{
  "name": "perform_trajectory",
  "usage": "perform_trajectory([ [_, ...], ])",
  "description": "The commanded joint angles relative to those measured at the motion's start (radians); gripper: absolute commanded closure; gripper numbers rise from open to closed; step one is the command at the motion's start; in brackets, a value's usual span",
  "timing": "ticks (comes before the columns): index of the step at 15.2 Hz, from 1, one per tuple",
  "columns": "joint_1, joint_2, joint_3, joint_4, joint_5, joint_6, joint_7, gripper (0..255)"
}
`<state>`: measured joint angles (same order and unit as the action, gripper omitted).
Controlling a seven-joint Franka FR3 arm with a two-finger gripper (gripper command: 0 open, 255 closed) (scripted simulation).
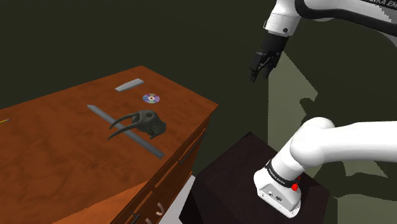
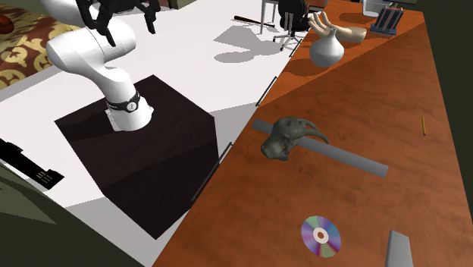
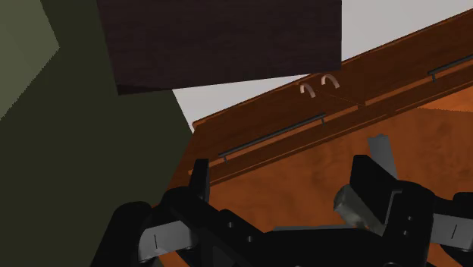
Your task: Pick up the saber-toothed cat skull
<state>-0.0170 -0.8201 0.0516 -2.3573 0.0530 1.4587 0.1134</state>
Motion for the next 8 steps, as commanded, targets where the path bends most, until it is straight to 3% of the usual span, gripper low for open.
perform_trajectory([
  [1,0.000,0.000,0.000,0.000,0.000,0.000,0.000,0],
  [8,-0.007,-0.089,0.239,-0.127,0.130,0.129,0.341,0],
])
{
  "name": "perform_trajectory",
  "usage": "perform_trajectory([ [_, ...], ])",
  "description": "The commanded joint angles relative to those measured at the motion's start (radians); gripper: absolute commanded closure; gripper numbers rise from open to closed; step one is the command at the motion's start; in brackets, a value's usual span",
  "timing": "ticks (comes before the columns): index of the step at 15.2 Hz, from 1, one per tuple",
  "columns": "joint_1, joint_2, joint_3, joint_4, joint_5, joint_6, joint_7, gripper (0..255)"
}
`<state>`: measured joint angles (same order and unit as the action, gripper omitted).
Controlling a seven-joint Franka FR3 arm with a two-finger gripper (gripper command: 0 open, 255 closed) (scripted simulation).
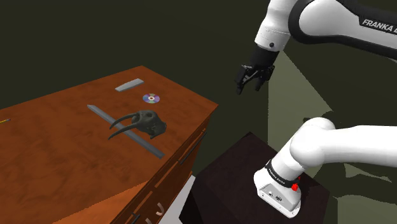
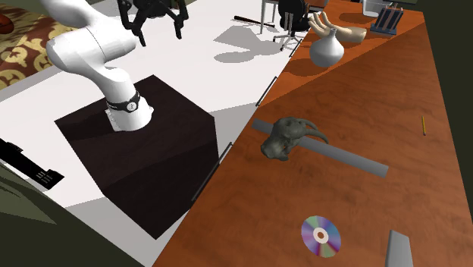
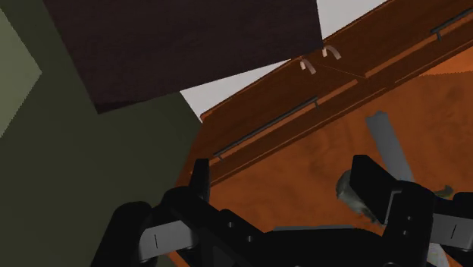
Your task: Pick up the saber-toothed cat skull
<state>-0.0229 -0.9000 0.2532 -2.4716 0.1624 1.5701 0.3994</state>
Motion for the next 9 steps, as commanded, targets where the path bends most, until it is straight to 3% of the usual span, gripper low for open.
perform_trajectory([
  [1,-0.002,-0.011,0.075,-0.022,0.039,0.039,0.104,0],
  [9,-0.068,0.078,0.403,-0.013,0.144,0.217,0.502,0],
])
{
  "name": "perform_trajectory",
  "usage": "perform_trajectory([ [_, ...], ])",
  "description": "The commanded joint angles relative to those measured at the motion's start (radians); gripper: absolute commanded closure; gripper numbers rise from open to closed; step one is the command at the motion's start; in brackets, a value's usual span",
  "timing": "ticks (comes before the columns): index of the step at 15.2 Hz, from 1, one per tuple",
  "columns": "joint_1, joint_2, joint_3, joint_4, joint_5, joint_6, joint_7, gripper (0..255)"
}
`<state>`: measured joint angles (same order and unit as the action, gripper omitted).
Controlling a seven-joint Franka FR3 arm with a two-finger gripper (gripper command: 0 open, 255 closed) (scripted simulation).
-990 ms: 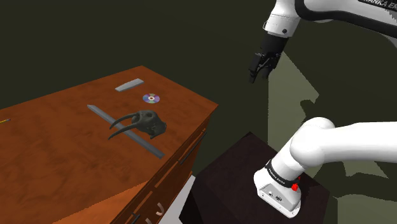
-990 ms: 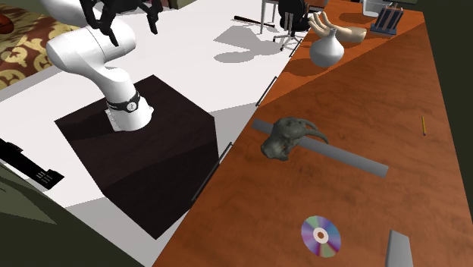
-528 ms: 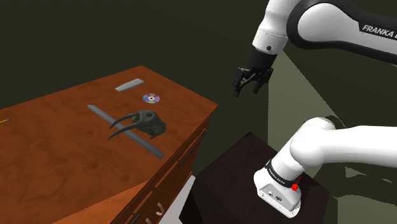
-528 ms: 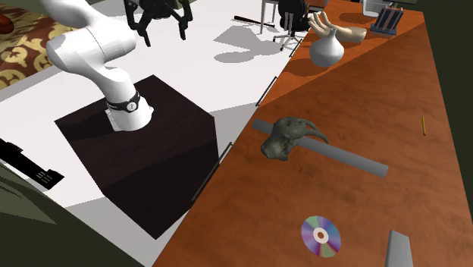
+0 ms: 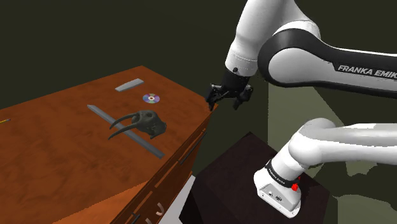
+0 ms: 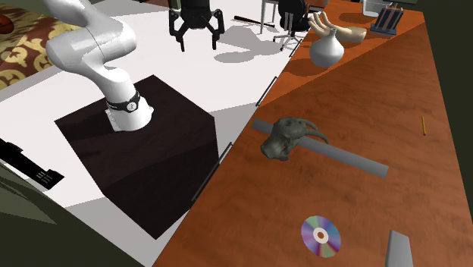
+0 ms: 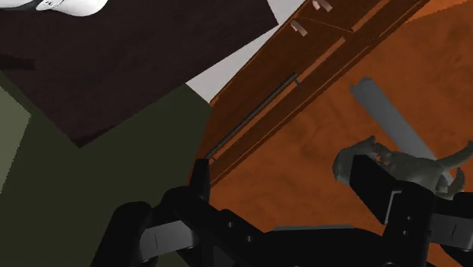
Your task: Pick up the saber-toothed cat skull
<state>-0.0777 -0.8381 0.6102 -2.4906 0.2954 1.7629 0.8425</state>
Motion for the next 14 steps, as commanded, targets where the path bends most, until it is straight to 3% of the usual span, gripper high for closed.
perform_trajectory([
  [1,-0.032,0.038,0.091,0.018,0.016,0.047,0.109,0],
  [5,-0.142,0.139,0.285,0.086,0.011,0.131,0.315,0],
  [8,-0.270,0.223,0.455,0.159,-0.022,0.182,0.476,0],
  [11,-0.456,0.300,0.667,0.248,-0.074,0.218,0.638,0],
  [14,-0.713,0.322,0.925,0.355,-0.107,0.230,0.772,0],
])
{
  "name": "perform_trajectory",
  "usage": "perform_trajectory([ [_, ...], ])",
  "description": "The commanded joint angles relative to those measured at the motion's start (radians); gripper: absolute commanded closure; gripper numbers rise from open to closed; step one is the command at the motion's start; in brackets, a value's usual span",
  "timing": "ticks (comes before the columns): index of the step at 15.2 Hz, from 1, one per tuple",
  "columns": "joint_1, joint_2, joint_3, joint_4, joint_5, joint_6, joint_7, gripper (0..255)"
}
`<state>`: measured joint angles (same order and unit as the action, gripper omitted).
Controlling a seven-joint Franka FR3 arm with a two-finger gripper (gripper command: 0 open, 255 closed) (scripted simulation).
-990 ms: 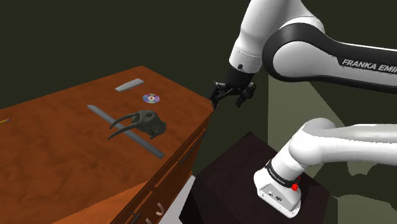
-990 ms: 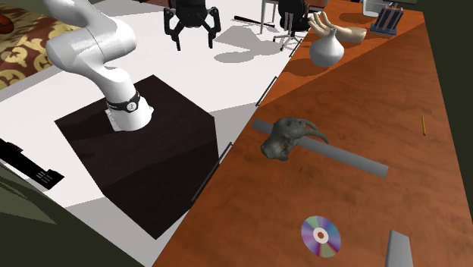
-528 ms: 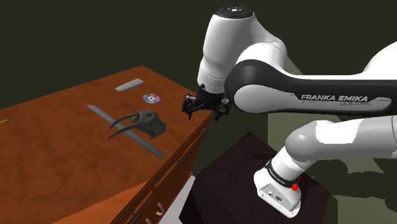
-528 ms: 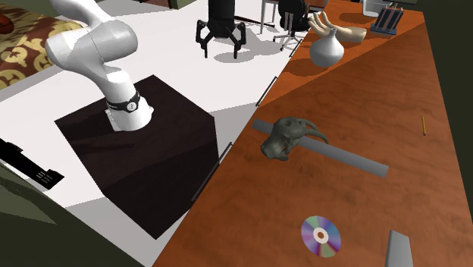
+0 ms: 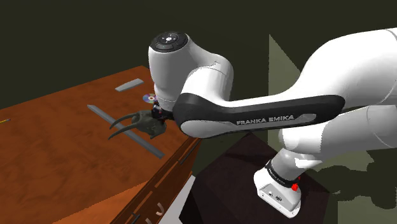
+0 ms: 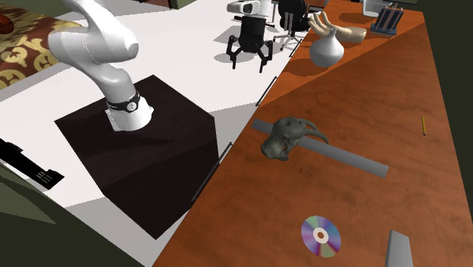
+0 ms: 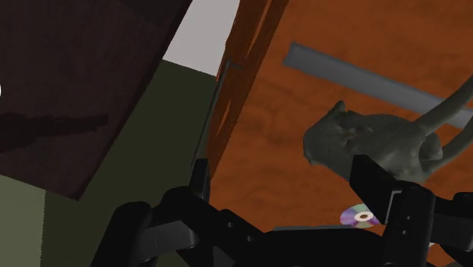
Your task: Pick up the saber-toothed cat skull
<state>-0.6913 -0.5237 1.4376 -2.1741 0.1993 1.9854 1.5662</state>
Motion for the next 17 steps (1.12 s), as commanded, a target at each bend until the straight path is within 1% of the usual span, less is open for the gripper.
perform_trajectory([
  [1,-0.188,-0.008,0.180,0.079,-0.007,0.004,0.079,0],
  [2,-0.270,-0.037,0.251,0.121,0.008,-0.003,0.102,0],
  [4,-0.411,-0.112,0.362,0.211,0.047,-0.024,0.139,0],
  [7,-0.580,-0.237,0.471,0.360,0.105,-0.071,0.197,0],
  [10,-0.728,-0.358,0.545,0.529,0.147,-0.132,0.267,0],
  [13,-0.873,-0.477,0.597,0.723,0.178,-0.208,0.347,0],
  [15,-0.974,-0.557,0.624,0.873,0.193,-0.269,0.408,0],
  [17,-1.087,-0.641,0.647,1.054,0.206,-0.344,0.475,0],
])
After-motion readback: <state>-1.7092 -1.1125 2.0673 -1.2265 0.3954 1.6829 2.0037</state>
